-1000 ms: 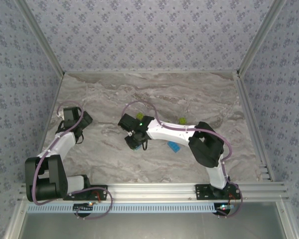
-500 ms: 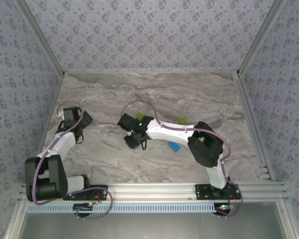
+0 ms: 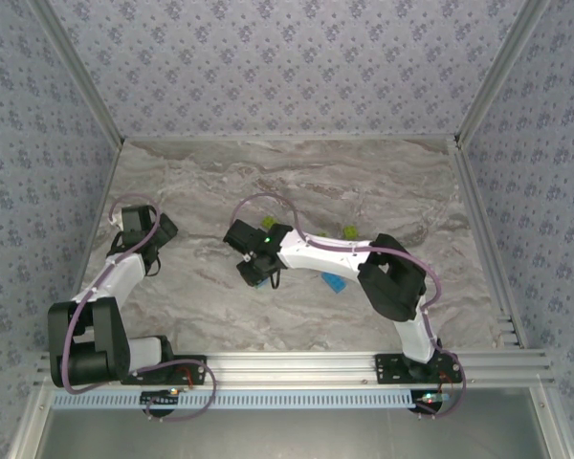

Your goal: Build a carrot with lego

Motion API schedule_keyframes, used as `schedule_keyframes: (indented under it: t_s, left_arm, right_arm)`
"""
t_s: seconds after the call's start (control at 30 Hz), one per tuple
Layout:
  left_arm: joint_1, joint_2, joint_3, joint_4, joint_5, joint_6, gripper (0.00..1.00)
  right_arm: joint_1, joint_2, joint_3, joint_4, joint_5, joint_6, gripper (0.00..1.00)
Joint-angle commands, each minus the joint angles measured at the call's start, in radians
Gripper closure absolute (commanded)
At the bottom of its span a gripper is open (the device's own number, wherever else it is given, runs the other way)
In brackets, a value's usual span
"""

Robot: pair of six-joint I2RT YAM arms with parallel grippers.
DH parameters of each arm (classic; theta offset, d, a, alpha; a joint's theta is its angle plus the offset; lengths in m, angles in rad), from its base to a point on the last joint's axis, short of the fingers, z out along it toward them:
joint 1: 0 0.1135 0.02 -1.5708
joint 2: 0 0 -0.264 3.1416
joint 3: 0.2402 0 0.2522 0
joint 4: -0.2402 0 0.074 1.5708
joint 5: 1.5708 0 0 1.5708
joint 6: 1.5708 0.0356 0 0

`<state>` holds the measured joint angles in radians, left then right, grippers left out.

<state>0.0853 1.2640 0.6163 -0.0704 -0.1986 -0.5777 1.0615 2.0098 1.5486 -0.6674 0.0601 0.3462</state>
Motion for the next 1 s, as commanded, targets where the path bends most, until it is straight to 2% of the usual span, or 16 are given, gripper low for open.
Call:
schedule_keyframes:
  t_s: [0.0, 0.47, 0.63, 0.97]
  left_arm:
    - [0.004, -0.022, 0.029, 0.004, -0.001, -0.008, 0.02]
    - [0.004, -0.022, 0.029, 0.004, -0.001, -0.007, 0.02]
    - [0.004, -0.019, 0.03, 0.006, 0.0, -0.008, 0.02]
    - [0.003, -0.019, 0.031, 0.004, -0.001, -0.007, 0.03]
  right_arm:
    - [0.021, 0.066, -0.008, -0.071, 0.009, -0.013, 0.71]
    - [0.04, 0.129, -0.013, -0.095, 0.023, -0.015, 0.72]
    - [0.023, 0.07, 0.012, -0.109, 0.046, -0.032, 0.72]
    - [-0.079, -0.042, 0.12, -0.142, 0.06, -0.107, 0.7]
